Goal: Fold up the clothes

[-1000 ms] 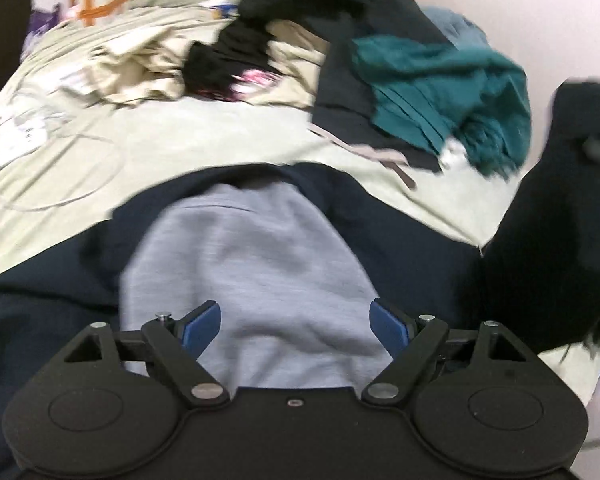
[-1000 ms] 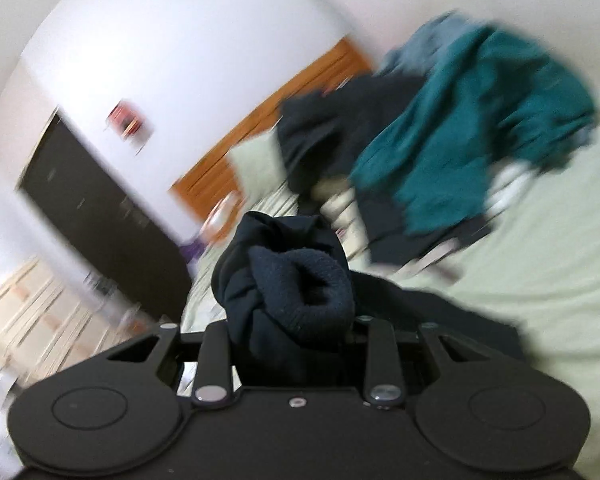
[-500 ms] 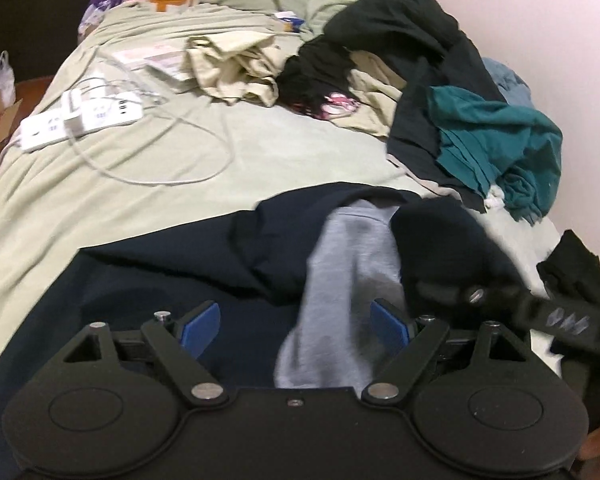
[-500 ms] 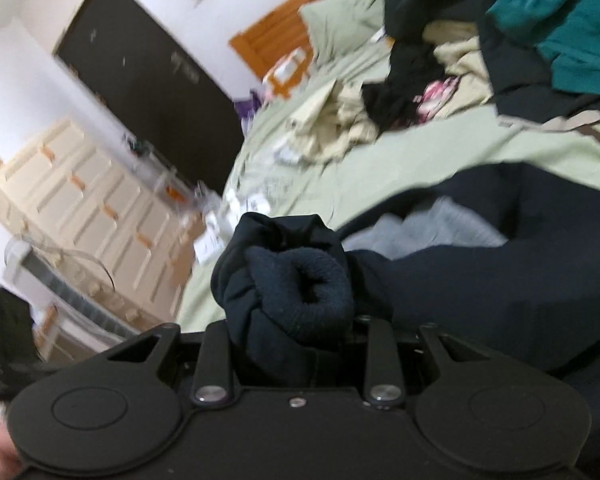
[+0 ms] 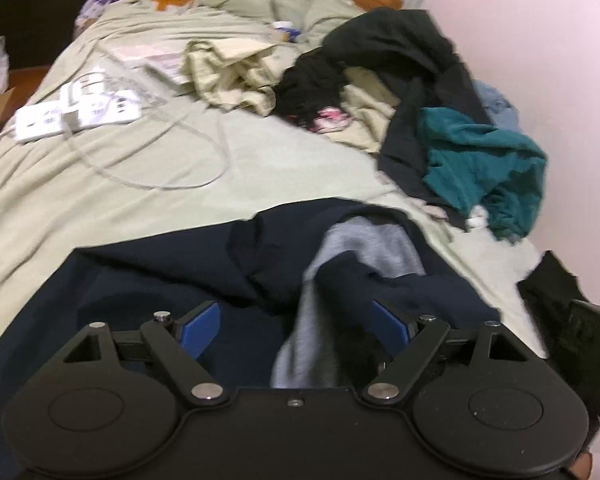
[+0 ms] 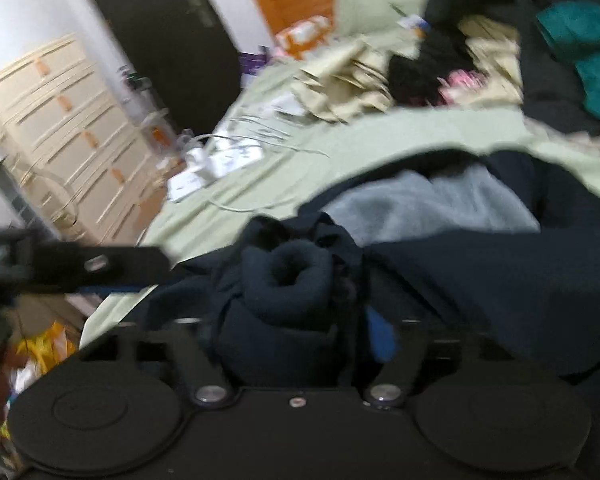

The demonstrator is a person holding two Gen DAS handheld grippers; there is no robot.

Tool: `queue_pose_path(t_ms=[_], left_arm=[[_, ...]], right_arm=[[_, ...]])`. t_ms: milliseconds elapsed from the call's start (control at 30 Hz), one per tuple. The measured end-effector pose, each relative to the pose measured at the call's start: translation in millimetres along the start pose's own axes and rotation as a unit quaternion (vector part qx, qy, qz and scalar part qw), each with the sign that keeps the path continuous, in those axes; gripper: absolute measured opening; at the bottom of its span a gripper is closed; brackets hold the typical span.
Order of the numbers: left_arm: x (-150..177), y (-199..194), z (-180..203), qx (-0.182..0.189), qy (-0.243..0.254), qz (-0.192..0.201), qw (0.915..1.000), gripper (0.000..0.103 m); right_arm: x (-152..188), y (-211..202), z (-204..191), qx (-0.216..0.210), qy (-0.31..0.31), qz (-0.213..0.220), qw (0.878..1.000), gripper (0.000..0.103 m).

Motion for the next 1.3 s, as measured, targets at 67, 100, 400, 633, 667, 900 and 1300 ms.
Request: queue_pose_path(t_ms=[67, 100, 400, 633, 667, 900, 1300], left_arm=[[-5, 0, 6, 0.011, 0.001, 0.007, 0.9999, 0.086], [-7, 2, 9, 0.013, 0.001, 0.007, 0.9999, 0.086], [15, 64, 30, -0.013, 0.014, -0.088, 0.9959, 0.084], [31, 80, 24, -0.081, 0.035, -0.119, 0.9890, 0.039], [33, 82, 23, -0.090, 0.038, -0.122, 0.9878, 0.037], [49, 82, 13, -0.151, 0.046, -0.134, 0.9784, 0.034], [49, 79, 11, -0.170, 0.040, -0.127, 0.9764, 0.044]], right_arm=[[-2, -14, -3, 0.002, -0.019, 0.001, 1.000, 0.094], [-3, -23, -2, -0.001, -0.014, 0.003, 1.000, 0.094], [-28, -110, 98, 0.103, 0.051, 0.080, 0.990, 0.083], [-23, -90, 189, 0.163, 0.094, 0.040, 0.981, 0.032], [-21, -87, 195, 0.166, 0.095, 0.038, 0.981, 0.032], [-8, -42, 232, 0.161, 0.121, -0.011, 0.979, 0.022], [3, -50, 236, 0.158, 0.117, -0.020, 0.980, 0.022]])
Point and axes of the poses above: each gripper's, at about its wrist camera, not at the fingertips, and y roughly the way its jaws point, z to its right, x to its underside, the point moved 4 cm from there along y, roughly the way its jaws point, and after that the axes turned 6 degrees about y, right-handed, at the moved point
